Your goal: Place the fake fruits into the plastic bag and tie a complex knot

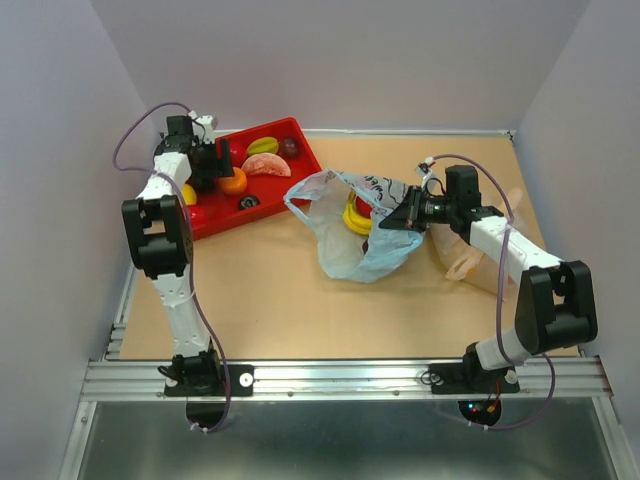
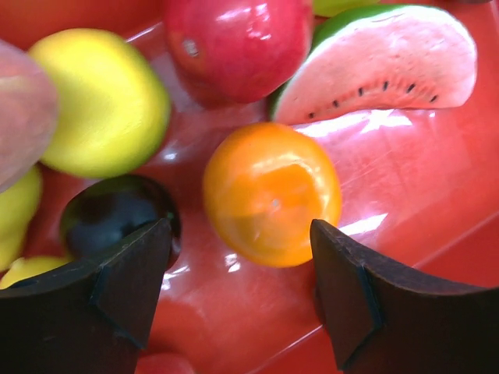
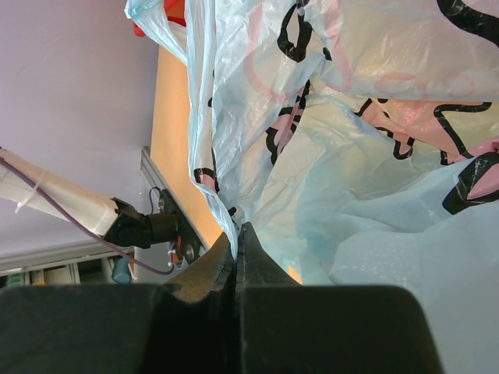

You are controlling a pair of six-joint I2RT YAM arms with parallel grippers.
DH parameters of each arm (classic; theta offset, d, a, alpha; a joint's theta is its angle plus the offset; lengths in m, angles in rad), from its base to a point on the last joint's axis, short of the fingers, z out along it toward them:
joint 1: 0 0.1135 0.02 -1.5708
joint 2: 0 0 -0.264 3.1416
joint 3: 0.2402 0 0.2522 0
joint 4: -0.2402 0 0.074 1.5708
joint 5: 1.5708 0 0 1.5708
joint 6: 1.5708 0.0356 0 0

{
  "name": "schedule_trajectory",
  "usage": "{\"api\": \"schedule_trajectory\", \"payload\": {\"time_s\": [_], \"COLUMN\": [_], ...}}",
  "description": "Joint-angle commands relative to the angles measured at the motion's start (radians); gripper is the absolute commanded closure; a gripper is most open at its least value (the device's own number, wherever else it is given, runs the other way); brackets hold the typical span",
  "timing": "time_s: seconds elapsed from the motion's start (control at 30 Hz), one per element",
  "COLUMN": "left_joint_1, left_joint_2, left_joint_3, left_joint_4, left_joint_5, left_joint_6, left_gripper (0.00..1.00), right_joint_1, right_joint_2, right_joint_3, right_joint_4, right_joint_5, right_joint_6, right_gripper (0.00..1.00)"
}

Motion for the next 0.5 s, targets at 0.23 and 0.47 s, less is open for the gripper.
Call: {"api": "schedule_trajectory", "payload": {"time_s": [0.23, 0.47], "left_joint_1": [0.001, 0.002], "left_joint_2": [0.114, 0.130], "left_joint_3": [0.083, 0.085], "left_joint_4": [0.041, 0.057], "left_joint_5": [0.088, 0.131], "left_joint_6": [-0.081, -0.104], "left_gripper": [0.19, 0.30], "right_joint_1": [-0.001, -0.001], "right_joint_2": [-0.007, 0.001], "right_joint_3": [0.010, 0.019], "right_joint_4": [0.030, 0.029], "right_joint_5": [-0.005, -0.009], "right_joint_6": [-0.006, -0.003], "right_gripper": [0.99, 1.00]}}
